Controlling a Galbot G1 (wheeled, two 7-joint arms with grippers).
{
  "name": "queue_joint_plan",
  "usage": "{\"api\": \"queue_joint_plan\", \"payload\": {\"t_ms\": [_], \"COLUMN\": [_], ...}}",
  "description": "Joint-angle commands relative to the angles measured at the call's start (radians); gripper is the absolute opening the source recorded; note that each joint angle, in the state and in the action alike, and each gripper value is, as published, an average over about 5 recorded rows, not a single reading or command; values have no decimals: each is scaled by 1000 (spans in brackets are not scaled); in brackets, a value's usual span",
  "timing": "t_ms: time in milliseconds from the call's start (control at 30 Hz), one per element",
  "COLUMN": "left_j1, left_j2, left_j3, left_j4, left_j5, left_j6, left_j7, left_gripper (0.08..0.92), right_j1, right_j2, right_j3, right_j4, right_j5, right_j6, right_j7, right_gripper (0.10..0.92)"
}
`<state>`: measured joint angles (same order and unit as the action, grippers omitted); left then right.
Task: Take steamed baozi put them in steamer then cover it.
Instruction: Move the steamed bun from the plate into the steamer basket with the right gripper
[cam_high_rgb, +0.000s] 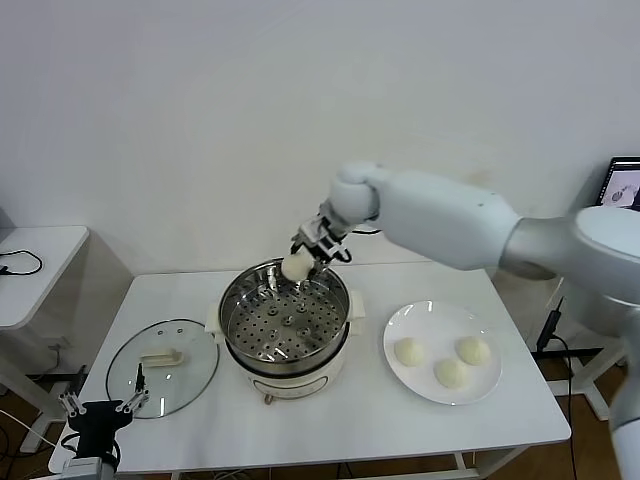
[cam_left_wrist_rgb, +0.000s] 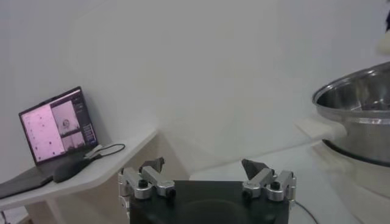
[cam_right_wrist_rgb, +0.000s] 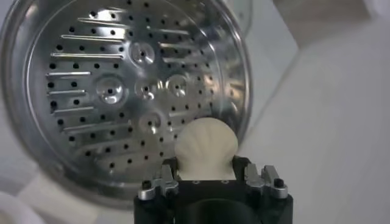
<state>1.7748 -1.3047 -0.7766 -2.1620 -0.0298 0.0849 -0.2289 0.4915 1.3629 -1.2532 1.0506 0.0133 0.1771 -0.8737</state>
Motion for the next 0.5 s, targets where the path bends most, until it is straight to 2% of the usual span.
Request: {"api": "queue_joint_plan", "payload": {"t_ms": [33, 267, 500], "left_j1": [4, 10, 9], "left_j2": [-3, -9, -10], "left_j3": [-2, -13, -14], "left_j4": [-6, -9, -8], "left_j5": [0, 0, 1], "left_j6": [-1, -1, -1], "left_j7": [0, -3, -3], "left_gripper": [823, 823, 823], "right_j1": [-26, -76, -107], "right_j2": [86, 118, 148], "right_j3": [-41, -18, 9], "right_j4": [-68, -158, -231], "right_j5": [-129, -283, -380], "right_j6": [162, 284, 341], "right_j7": [35, 92, 122], "right_gripper": [568, 575, 577]}}
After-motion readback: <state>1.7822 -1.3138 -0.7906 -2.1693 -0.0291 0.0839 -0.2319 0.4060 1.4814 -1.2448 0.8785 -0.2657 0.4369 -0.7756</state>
